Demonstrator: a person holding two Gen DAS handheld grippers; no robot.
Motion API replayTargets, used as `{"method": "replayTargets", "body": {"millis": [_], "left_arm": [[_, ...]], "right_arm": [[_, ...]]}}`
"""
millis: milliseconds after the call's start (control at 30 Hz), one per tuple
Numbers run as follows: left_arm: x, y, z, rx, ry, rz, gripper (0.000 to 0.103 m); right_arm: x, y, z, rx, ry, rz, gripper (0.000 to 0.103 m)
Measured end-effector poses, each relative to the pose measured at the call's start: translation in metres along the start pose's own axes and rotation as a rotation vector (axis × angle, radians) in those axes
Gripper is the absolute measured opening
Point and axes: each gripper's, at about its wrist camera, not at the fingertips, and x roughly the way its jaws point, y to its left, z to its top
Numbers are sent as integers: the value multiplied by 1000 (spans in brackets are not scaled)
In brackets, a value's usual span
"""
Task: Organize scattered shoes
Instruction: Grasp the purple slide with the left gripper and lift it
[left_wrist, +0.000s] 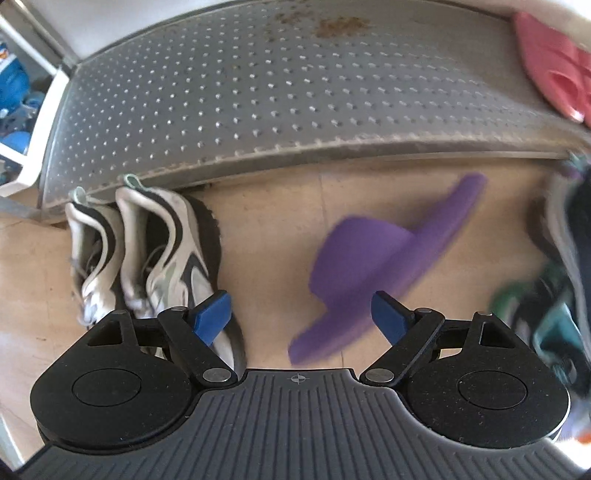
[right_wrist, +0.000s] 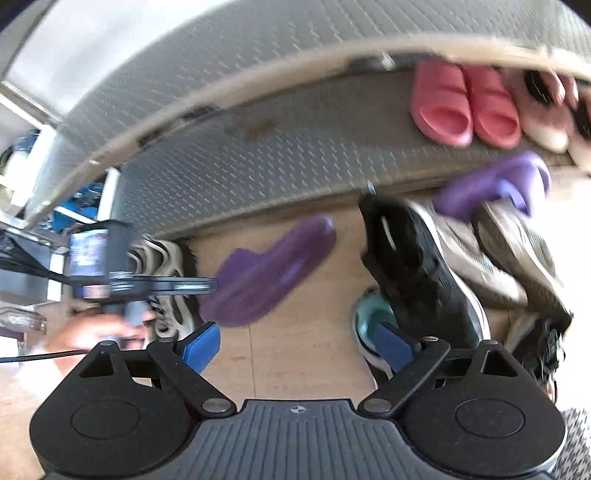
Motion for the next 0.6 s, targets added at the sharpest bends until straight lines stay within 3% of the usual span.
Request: {"method": "replayTargets", "body": {"millis": [67,133,233,300,333,367,433,467,567,600], "left_arm": [[8,-5,0,-13,-11,-19,86],[9,-23,-6,42,-16,-132,80],[4,-48,-14,186,46,-269,85],[-9,-62,-20,281,145,-481,68],[-11,-61,-20,267,169,-528,68],[-15,-57,-21,209,223,-644,71],[-30,-43,-18,142,194,-683,78],[-32,-41,-17,134,178,-660,85],[-38,-20,-12,43,83,-463,87],[-32,-12,-13,-11,90,-416,87]], "right_arm": [[-3,1,1,-17,-18,18,92],[-8,1,2,-12,-25,8,92],[-7,-9,4,38,-27,-25,92],[-9,-15,7,78,-27,-33,93],[-11,-18,7,94,-27,-35,93],[-12,-19,7,105,-26,-37,93],[-14,-21,5,113,-27,-42,93],[-15,-21,4,113,-29,-45,93],[-16,-23,3,111,-36,-53,95],[-15,-23,3,112,-38,-54,95]]}}
